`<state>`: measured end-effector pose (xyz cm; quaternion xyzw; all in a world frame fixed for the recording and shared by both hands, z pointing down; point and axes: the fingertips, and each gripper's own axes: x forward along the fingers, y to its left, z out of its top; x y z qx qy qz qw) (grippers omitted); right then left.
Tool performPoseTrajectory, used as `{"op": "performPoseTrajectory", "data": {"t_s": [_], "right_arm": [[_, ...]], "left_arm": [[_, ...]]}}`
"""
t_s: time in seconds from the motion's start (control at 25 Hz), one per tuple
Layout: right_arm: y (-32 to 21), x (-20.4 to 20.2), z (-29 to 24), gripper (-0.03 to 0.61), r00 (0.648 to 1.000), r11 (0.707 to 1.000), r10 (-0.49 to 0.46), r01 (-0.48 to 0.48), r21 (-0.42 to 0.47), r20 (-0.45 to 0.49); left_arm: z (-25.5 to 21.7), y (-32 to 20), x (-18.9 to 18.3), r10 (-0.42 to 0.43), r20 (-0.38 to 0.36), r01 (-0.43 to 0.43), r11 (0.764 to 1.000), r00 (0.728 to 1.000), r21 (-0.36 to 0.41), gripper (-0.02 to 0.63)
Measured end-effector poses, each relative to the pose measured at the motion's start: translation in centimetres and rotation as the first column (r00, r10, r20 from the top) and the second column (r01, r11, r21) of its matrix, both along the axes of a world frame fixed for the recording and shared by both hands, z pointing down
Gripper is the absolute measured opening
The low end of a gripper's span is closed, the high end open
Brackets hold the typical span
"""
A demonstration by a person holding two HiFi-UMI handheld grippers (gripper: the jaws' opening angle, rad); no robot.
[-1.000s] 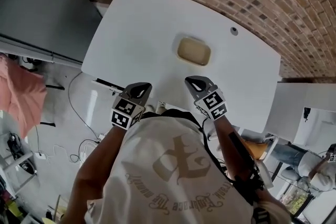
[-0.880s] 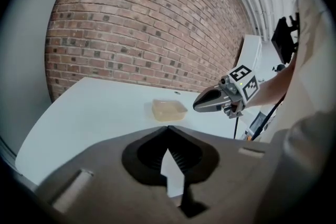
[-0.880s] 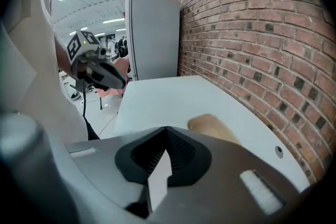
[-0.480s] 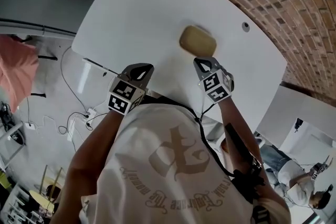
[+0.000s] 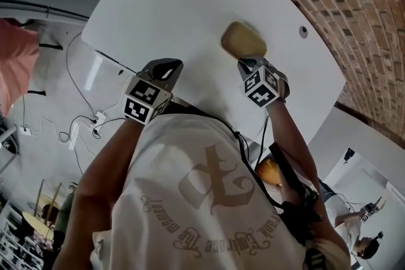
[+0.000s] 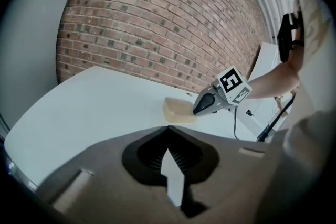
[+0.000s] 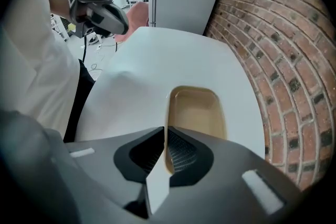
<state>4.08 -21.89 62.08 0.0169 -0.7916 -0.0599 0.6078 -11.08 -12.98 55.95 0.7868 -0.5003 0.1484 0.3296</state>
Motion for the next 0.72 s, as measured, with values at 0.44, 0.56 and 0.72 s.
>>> {"op": "performPoseTrajectory", "data": {"t_s": [0.44, 0.56, 0.72], "right_arm": [[-0.1, 0.1, 1.7, 0.035, 0.994, 1.0, -0.002, -0.002, -0.031, -0.113], [-0.4, 0.0, 1.6, 0.034, 0.994, 0.999, 0.013, -0.016, -0.031, -0.113], [-0.4, -0.1, 1.2, 0.028, 0.995, 0.999, 0.035, -0.038, -0.038, -0.094]], "left_arm": [[0.7, -0.2, -0.6, -0.017, -0.014, 0.017, 1.0, 1.0, -0.012, 0.003], [0.6, -0.2, -0.8, -0.022, -0.013, 0.022, 1.0, 1.0, -0.012, 0.003], [0.5, 0.0, -0.7, -0.02, -0.012, 0.02, 1.0, 1.0, -0.011, 0.003]]}}
